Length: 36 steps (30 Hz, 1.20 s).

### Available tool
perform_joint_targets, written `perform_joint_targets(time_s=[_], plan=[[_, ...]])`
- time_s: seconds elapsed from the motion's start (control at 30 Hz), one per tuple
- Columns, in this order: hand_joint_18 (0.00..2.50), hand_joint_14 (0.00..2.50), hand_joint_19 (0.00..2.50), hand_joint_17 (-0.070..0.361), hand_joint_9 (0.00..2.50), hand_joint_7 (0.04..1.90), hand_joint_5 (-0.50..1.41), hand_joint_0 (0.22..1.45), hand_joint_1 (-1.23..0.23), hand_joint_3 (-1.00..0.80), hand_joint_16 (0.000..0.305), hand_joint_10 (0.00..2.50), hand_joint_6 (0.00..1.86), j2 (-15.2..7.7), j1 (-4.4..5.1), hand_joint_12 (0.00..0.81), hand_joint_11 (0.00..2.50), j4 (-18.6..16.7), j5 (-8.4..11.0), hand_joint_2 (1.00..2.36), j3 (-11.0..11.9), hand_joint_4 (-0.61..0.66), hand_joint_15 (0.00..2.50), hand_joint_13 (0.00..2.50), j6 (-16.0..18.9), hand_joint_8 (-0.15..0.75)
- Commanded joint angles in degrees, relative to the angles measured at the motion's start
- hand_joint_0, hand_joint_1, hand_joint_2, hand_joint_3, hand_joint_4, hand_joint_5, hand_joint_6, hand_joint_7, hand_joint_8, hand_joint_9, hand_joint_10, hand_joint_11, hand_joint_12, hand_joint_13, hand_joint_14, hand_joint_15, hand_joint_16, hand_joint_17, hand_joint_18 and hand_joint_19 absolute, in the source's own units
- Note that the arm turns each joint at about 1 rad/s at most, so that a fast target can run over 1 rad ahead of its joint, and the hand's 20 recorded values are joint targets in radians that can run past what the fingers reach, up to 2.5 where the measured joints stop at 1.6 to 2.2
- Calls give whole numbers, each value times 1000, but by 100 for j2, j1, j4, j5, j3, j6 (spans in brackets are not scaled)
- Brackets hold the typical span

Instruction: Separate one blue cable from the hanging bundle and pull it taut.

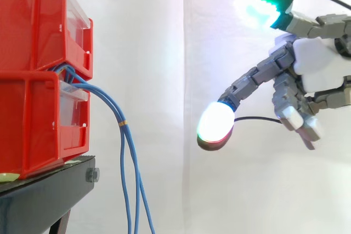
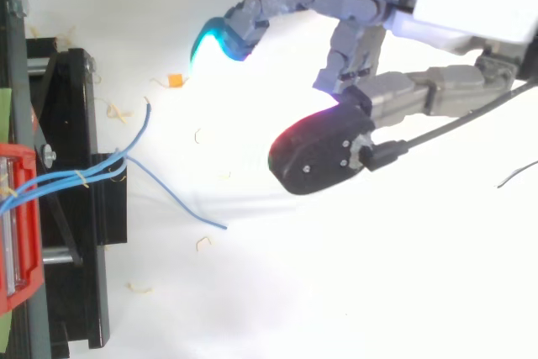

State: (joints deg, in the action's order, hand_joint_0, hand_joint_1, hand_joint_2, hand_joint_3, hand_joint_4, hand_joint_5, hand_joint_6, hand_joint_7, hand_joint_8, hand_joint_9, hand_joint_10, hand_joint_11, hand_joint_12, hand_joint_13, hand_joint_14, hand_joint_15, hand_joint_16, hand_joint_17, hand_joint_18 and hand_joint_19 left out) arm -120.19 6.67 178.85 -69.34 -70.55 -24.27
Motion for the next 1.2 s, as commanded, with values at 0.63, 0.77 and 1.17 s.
perform_joint_targets(time_s=[0.63, 0.77, 1.17], plan=[[1697, 15, 59, 194, 1432, 633, -197, 296, -355, -500, 86, 13, 501, -672, -158, 467, 380, -1264, -493, 1000, 314, 273, 435, 1437, -43, 383], [1694, 14, 62, 194, 1434, 634, -197, 296, -354, -500, 86, 13, 501, -848, -166, 470, 381, -1502, -519, 1000, 419, 274, 441, 1438, -166, 383], [1679, 16, 81, 195, 1444, 633, -194, 296, -356, -500, 87, 13, 501, -1068, -43, 466, 404, -1880, -396, 1000, 499, 273, 453, 1437, -316, 383]])
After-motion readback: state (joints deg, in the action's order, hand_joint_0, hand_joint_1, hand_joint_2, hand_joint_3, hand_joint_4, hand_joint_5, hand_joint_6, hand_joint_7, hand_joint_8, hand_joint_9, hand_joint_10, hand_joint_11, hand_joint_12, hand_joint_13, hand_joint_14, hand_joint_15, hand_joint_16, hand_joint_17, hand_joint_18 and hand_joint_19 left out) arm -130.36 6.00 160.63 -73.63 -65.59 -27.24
